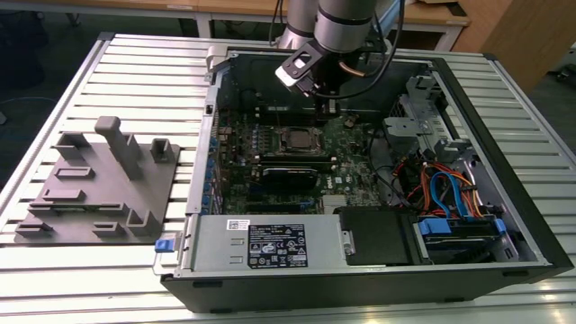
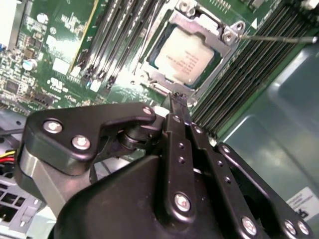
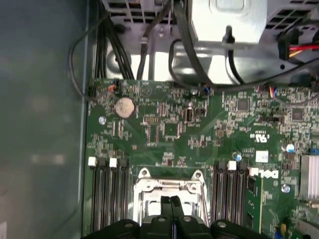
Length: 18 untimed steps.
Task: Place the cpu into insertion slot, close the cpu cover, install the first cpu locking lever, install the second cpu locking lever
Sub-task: 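Close the cpu cover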
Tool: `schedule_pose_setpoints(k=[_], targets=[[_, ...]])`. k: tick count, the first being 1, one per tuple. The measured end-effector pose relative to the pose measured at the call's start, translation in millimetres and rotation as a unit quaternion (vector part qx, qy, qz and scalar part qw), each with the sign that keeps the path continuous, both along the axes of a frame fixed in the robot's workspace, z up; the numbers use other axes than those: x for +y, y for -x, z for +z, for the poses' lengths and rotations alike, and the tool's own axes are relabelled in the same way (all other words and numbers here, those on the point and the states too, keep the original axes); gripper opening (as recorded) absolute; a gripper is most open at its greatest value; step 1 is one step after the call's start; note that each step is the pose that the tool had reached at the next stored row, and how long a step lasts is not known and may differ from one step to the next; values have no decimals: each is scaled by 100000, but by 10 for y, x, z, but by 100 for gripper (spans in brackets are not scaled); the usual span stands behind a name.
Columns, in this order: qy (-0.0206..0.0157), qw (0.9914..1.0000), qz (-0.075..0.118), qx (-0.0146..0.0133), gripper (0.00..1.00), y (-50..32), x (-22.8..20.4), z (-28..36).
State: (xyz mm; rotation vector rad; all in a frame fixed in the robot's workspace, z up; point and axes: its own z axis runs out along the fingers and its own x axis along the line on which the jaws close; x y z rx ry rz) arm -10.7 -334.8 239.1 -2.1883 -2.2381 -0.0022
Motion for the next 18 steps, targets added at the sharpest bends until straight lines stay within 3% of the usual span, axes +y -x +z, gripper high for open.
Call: schedule_pose_setpoints(k=[18], targets=[[-26,100000,185,-1,10,41,0,-45]])
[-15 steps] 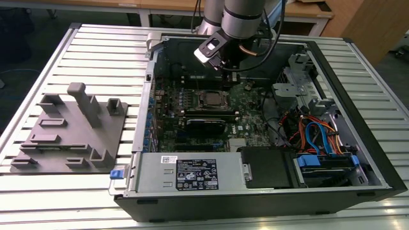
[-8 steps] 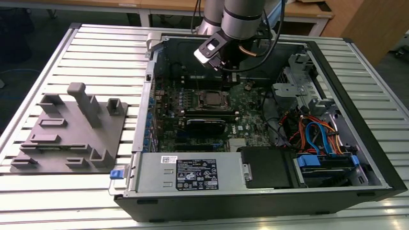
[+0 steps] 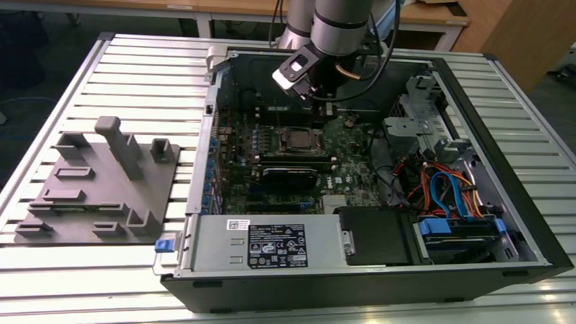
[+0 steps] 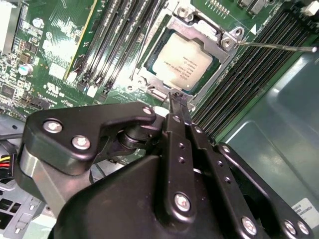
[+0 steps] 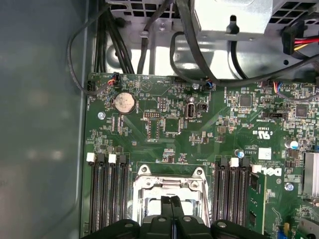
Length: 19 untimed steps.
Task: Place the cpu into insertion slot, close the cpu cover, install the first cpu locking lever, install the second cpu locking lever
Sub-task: 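Close the cpu cover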
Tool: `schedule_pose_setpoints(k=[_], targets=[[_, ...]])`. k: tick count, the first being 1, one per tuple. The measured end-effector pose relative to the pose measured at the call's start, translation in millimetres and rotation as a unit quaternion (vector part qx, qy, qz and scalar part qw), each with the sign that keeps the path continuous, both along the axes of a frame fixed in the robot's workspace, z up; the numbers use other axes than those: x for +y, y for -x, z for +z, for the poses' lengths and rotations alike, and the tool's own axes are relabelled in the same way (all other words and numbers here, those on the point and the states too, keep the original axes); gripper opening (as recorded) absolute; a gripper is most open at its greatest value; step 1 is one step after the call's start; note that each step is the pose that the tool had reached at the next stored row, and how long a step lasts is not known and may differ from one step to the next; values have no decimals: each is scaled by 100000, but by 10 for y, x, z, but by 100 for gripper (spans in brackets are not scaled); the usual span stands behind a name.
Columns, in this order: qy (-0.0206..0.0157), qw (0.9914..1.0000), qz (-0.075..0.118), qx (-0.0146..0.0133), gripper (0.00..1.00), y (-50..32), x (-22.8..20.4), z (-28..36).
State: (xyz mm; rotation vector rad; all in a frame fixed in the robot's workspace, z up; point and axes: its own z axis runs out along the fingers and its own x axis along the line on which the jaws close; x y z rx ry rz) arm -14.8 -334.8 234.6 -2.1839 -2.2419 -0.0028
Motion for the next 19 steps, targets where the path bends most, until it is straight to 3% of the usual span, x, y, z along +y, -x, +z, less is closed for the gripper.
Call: schedule_pose_setpoints(k=[5,13,19], targets=[[-15,100000,3,-1,10,55,0,-19],[-139,100000,1,3,10,290,0,-76],[-151,100000,2,-18,10,407,-2,-130]])
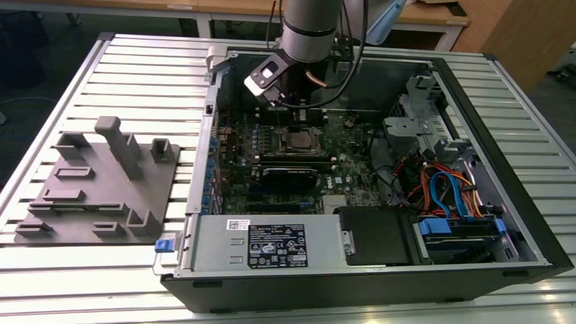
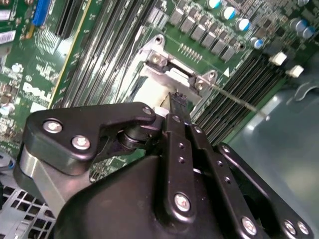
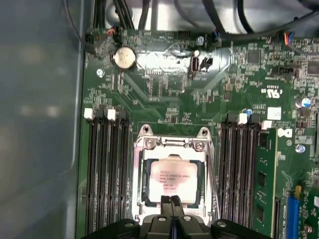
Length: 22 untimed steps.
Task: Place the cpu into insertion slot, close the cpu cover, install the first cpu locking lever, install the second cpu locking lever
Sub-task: 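Close the cpu cover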
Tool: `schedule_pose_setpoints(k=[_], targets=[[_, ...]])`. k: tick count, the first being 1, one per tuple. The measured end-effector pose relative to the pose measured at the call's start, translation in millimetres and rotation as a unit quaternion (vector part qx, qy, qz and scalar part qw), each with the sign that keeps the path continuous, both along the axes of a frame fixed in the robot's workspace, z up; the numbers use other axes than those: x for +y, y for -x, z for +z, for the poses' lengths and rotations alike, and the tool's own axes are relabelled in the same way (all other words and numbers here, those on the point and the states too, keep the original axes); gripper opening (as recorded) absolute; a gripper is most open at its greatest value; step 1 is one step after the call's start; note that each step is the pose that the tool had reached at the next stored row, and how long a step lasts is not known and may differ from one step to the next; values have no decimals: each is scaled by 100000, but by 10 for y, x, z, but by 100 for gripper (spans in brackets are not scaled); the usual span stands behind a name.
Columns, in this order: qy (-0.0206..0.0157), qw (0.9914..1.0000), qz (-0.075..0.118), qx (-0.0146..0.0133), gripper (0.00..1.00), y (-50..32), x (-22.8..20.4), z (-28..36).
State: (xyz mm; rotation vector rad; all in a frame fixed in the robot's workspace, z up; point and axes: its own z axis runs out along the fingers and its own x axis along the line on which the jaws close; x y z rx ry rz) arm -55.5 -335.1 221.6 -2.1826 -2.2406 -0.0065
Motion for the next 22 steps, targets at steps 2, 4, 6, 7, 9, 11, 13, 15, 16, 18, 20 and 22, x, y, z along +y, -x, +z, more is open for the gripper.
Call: schedule_pose_setpoints(k=[2,4,6,7,9,11,13,15,16,18,20,22], targets=[[0,100000,1,-5,10,18,-1,-21],[-1,100000,3,-5,10,21,-1,-41],[7,100000,7,1,10,24,-2,-67],[8,100000,5,5,10,26,-2,-86],[-1,100000,1,14,10,29,-1,-122],[-1,100000,0,42,10,36,-1,-145],[-2,100000,17,64,10,47,-1,-156],[-5,100000,33,101,10,51,-1,-169],[-3,100000,34,122,10,52,-1,-176],[-15,100000,35,160,10,55,-1,-192],[-32,100000,30,241,10,57,-1,-208],[-64,99999,34,321,10,56,-1,-221]])
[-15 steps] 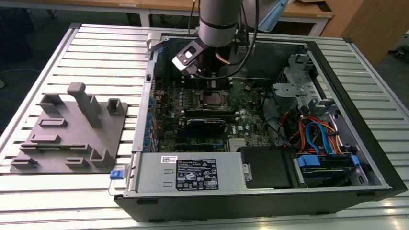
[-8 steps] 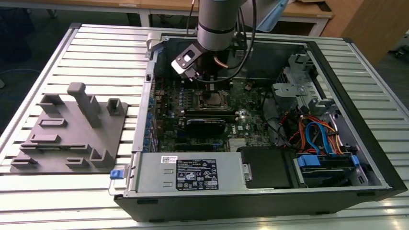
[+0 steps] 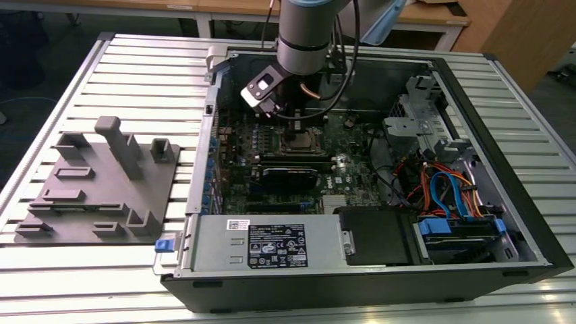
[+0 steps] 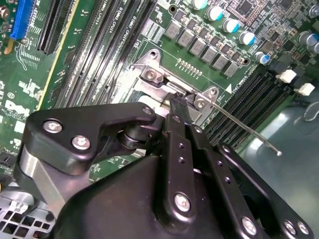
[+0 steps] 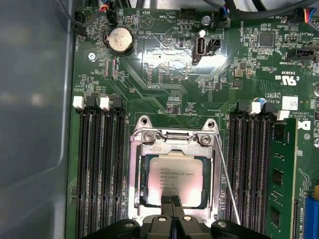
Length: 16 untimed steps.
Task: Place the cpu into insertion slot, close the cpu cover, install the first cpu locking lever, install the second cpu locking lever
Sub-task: 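Close the cpu cover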
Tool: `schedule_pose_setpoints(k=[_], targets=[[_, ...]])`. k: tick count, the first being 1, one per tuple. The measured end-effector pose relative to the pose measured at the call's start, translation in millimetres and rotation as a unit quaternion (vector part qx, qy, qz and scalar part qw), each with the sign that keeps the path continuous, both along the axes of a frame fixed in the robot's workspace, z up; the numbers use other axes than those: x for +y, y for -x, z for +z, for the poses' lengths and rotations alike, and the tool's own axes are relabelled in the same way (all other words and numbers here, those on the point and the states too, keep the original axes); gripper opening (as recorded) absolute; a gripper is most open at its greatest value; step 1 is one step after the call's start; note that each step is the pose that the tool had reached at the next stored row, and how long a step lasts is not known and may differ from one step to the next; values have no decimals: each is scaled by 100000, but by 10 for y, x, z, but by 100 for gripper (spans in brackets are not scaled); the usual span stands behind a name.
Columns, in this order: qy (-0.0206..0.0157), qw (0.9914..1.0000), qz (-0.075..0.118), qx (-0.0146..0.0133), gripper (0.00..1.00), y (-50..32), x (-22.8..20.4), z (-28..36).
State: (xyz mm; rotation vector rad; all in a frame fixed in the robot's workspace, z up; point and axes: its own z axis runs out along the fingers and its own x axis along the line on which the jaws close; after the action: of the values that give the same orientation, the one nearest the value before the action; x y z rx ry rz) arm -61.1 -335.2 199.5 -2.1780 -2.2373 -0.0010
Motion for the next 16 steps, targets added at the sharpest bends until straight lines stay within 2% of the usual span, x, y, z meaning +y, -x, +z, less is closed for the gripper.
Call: schedule_pose_setpoints(k=[3,5,10,16], targets=[[35,99999,3,353,10,1,-1,-12],[-30,99999,-2,469,10,1,-1,-15],[-271,99999,0,406,10,-1,2,-4],[-237,99999,0,451,10,0,0,73]])
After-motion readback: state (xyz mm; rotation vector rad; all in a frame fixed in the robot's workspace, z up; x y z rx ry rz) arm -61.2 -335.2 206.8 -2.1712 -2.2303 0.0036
